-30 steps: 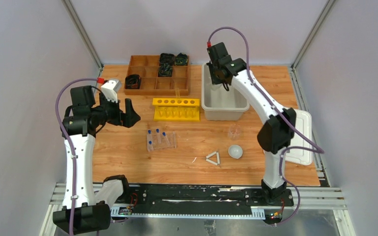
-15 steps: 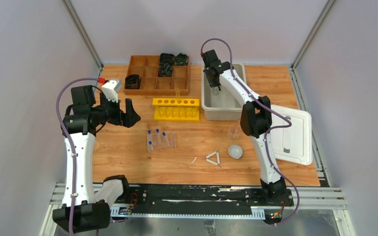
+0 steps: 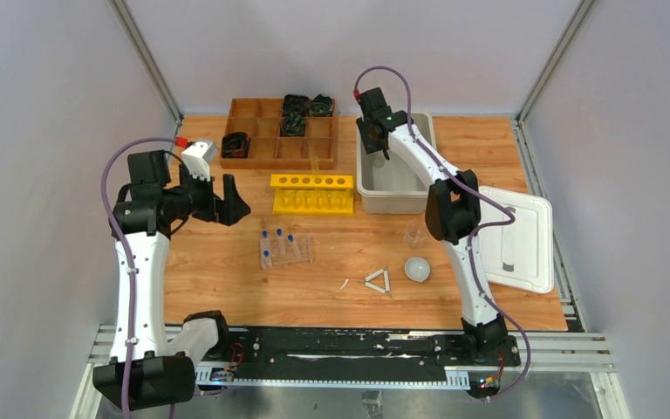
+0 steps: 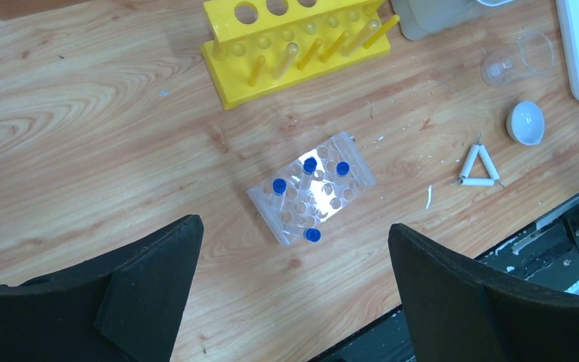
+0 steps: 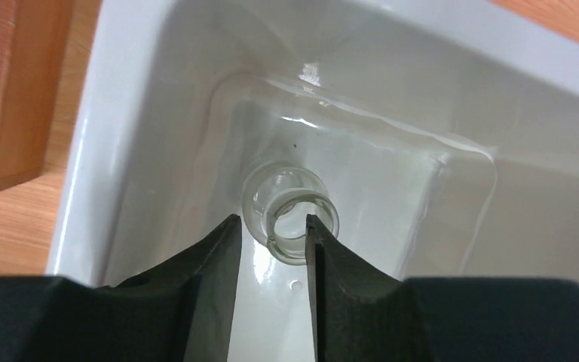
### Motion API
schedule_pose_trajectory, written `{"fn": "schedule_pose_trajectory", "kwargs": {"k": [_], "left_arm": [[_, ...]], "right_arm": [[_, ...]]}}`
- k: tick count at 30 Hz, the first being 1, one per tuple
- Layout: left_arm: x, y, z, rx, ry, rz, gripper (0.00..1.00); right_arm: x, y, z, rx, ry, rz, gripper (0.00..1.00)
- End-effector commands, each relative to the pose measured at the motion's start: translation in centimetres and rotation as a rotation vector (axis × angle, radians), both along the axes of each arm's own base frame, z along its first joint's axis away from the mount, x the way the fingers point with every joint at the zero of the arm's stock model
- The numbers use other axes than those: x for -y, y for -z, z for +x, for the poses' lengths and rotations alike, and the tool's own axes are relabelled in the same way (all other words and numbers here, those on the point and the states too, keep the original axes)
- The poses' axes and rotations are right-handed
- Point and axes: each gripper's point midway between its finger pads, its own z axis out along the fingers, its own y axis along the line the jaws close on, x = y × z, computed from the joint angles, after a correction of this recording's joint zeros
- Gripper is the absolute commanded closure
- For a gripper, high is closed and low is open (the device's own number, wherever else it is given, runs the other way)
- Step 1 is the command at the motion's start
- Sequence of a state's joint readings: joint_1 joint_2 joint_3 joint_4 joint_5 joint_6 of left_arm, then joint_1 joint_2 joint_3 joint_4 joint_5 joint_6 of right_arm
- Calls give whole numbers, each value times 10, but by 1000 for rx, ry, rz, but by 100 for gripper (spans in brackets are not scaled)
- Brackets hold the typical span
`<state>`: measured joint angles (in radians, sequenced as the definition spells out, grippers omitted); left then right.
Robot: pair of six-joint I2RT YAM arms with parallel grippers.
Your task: Organize the chemistry lab equipment
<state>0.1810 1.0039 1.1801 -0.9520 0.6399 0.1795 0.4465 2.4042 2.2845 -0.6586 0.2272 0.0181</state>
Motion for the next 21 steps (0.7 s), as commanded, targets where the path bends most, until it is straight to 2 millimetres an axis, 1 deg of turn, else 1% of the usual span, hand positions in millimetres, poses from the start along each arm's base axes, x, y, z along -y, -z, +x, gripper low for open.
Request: {"fn": "schedule_pose_trajectory", "kwargs": {"k": [1, 3, 6, 7, 8, 10, 11, 13, 14, 17, 21], "left_arm": [[4, -9, 0, 16, 14, -20, 0], [4, -10, 0, 18, 12, -23, 0], [5, -13, -2, 29, 15, -26, 0], [5, -14, -2, 33, 15, -24, 0], [5, -14, -2, 35, 14, -23, 0], [5, -15, -2, 35, 9, -22, 0], [5, -15, -2, 34, 9, -24, 0], [5, -15, -2, 32, 5, -27, 0], [6, -16, -3, 33, 6, -30, 0], [7, -18, -3, 37, 9, -38, 0], [9, -21, -5, 43, 12, -48, 0]], "right_arm": [[-9, -57, 10, 119, -12, 118, 56], [-9, -86, 9, 169, -15, 141, 52], [-2, -128, 1, 235, -5, 166, 50], [1, -148, -7, 262, -1, 183, 50], [5, -162, -16, 278, 4, 195, 50], [18, -178, -36, 288, 40, 208, 52], [24, -180, -50, 282, 63, 217, 53], [36, -177, -78, 254, 86, 234, 55], [40, -172, -94, 233, 87, 244, 58], [47, -150, -142, 169, 84, 274, 61], [56, -120, -205, 105, 81, 290, 62]]}}
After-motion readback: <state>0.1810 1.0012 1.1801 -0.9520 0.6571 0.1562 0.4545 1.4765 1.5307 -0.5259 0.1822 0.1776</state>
